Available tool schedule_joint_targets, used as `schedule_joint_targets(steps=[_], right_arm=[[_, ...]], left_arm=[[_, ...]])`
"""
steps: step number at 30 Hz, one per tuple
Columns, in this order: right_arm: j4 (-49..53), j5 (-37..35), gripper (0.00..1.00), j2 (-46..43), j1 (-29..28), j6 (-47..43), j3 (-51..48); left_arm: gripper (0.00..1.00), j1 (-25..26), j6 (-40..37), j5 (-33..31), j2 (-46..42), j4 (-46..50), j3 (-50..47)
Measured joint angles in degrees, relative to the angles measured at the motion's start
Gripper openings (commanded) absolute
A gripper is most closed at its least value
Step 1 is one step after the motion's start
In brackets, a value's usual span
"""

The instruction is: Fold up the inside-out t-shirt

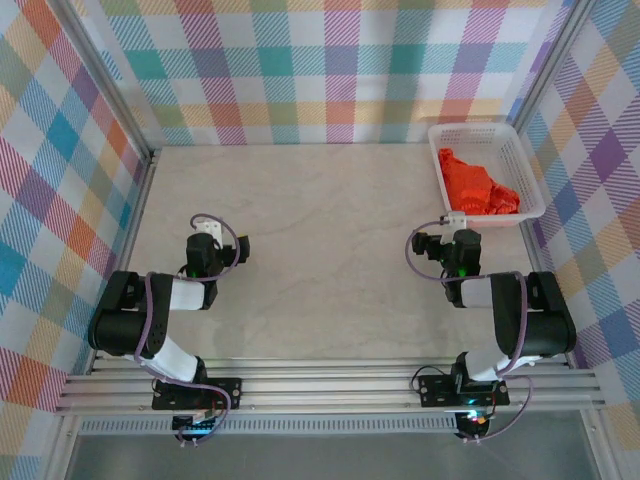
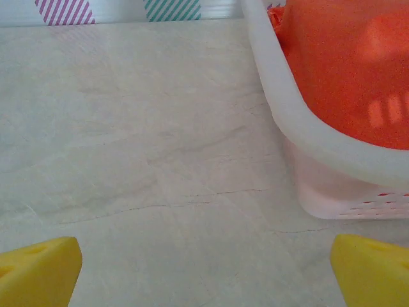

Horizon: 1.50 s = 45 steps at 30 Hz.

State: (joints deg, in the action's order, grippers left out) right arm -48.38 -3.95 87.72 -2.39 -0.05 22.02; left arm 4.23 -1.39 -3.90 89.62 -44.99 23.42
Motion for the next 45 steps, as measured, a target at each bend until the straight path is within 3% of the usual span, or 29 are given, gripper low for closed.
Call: schedule_joint_targets(steps=[45], right_arm=[[1.2, 0.1, 1.0, -0.4, 0.2, 0.0, 0.3]], left_arm=[[1.0, 0.0, 0.0, 0.0, 0.0, 0.0, 0.0]])
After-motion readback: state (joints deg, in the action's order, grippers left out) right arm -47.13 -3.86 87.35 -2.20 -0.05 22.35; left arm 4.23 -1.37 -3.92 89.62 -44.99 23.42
